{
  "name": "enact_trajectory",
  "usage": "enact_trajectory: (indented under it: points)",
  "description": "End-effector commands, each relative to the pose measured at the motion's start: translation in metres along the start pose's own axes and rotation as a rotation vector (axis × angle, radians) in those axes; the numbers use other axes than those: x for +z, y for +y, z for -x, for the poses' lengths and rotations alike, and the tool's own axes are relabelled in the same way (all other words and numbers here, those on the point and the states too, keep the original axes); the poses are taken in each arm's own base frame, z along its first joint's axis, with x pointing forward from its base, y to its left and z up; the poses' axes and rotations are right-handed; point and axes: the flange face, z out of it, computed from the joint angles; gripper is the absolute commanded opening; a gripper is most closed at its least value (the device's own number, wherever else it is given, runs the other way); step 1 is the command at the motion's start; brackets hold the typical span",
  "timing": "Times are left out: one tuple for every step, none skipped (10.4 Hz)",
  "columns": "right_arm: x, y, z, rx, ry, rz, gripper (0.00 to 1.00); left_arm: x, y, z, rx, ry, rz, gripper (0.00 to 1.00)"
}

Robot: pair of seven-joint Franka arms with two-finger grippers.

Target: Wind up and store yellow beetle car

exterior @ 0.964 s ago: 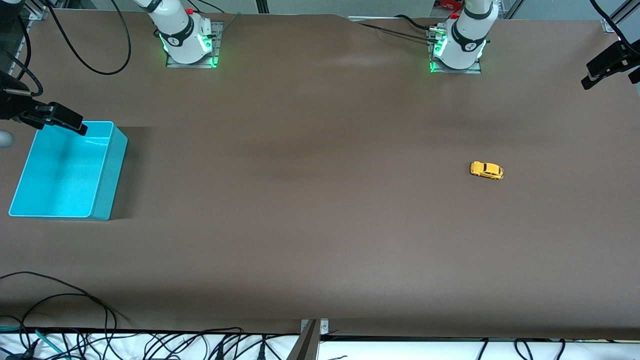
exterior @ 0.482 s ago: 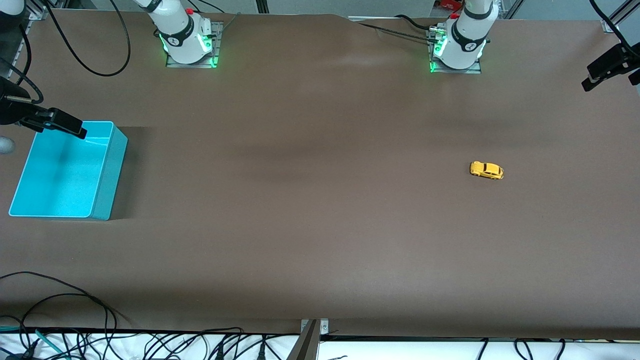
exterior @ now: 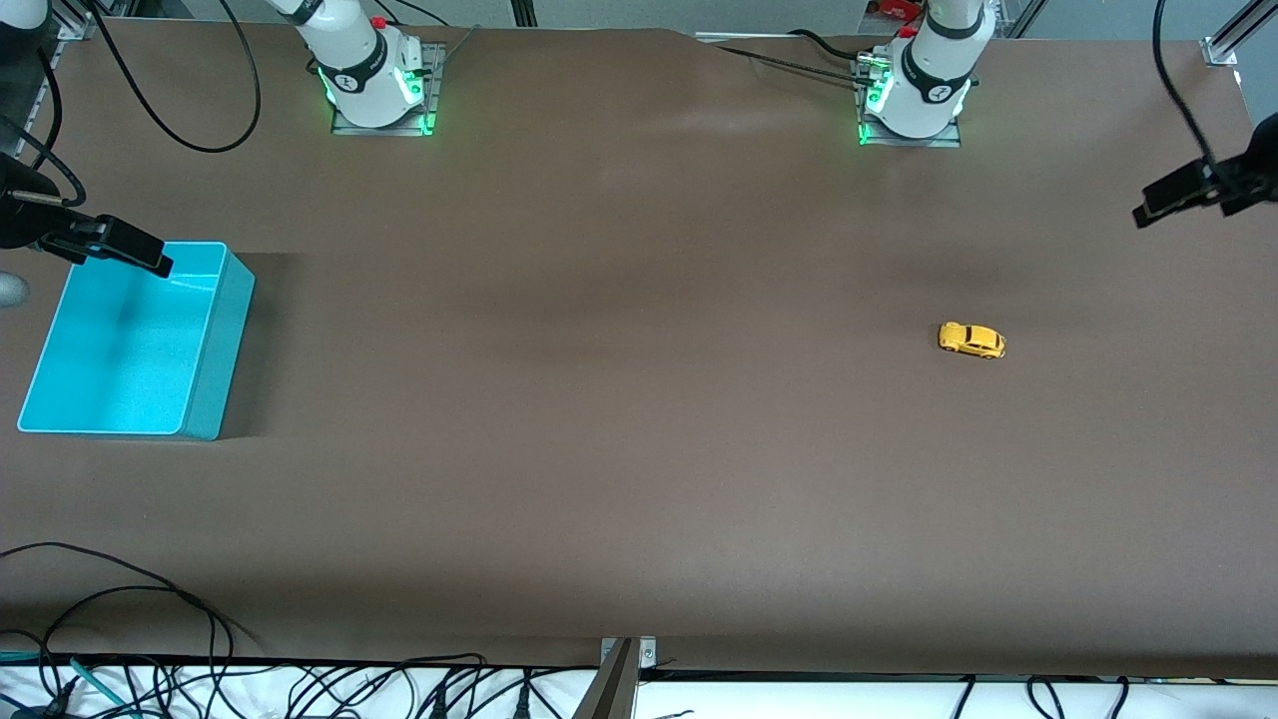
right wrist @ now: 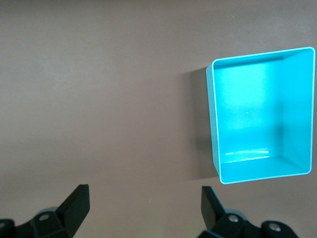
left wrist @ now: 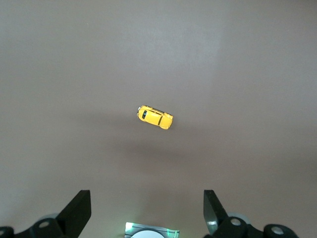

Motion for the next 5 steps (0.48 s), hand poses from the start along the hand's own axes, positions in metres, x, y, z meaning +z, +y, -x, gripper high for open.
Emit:
enact_trajectory:
  points:
    - [-0.006, 0.002, 0.0, 0.014, 0.005, 0.014, 1.0, 0.001, -0.003, -0.008, 0.02, -0.007, -0.016, 1.0]
    - [-0.006, 0.002, 0.0, 0.014, 0.007, 0.014, 1.0, 0.008, -0.004, -0.013, 0.018, -0.022, -0.013, 1.0]
    - [-0.006, 0.002, 0.0, 0.014, 0.005, 0.014, 1.0, 0.019, -0.004, -0.02, 0.015, -0.042, -0.013, 1.0]
    - [-0.006, 0.002, 0.0, 0.014, 0.005, 0.014, 1.0, 0.031, -0.007, -0.028, 0.012, -0.065, -0.011, 1.0]
    - [-0.007, 0.002, 0.0, 0.014, 0.007, 0.014, 1.0, 0.044, -0.005, -0.036, 0.014, -0.089, -0.011, 1.0]
